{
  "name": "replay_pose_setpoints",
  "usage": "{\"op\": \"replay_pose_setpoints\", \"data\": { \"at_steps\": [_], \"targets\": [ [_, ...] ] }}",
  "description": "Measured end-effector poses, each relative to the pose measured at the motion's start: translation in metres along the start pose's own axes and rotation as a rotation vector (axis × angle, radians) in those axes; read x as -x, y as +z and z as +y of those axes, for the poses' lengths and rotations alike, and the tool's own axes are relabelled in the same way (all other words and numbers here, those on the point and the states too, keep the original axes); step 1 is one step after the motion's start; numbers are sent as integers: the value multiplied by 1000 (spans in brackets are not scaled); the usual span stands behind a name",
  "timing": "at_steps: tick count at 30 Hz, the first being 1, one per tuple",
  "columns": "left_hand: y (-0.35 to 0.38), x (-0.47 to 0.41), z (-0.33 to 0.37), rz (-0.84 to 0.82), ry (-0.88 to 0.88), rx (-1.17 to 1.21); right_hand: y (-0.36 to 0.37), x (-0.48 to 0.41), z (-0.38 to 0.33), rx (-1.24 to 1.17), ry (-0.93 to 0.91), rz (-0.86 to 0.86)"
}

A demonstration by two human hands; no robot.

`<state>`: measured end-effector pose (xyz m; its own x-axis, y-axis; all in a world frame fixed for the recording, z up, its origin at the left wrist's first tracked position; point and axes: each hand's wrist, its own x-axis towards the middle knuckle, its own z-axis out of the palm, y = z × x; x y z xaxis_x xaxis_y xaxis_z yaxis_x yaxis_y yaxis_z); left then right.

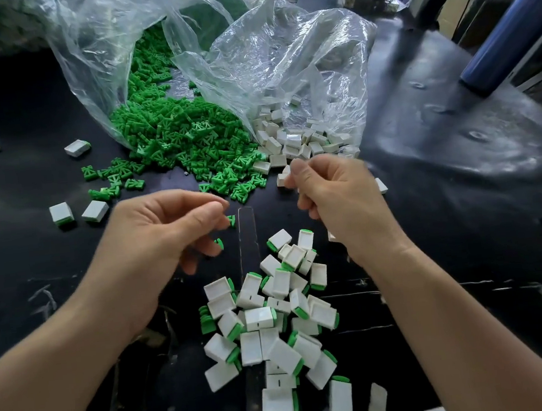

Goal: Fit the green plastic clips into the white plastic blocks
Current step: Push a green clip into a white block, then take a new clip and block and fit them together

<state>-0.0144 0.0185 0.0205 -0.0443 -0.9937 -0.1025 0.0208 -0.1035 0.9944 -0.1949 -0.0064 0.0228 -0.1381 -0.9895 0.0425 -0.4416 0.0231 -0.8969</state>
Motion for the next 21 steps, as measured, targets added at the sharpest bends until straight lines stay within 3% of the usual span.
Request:
{"op": "replay_pose_setpoints", "data": {
  "at_steps": [5, 13, 18, 21],
  "targets": [
    [0, -3, -4, 90, 0, -28, -14, -11, 9, 328, -111, 192],
    [-1, -5, -4, 103, 7, -16, -9, -21, 25, 742, -11, -28],
    [-2, -5, -4, 110, 15, 0, -11, -20, 24, 665, -63, 57],
    [-1, -4, -3, 94, 21, -7, -7, -13, 15, 360, -99, 66]
  ]
}}
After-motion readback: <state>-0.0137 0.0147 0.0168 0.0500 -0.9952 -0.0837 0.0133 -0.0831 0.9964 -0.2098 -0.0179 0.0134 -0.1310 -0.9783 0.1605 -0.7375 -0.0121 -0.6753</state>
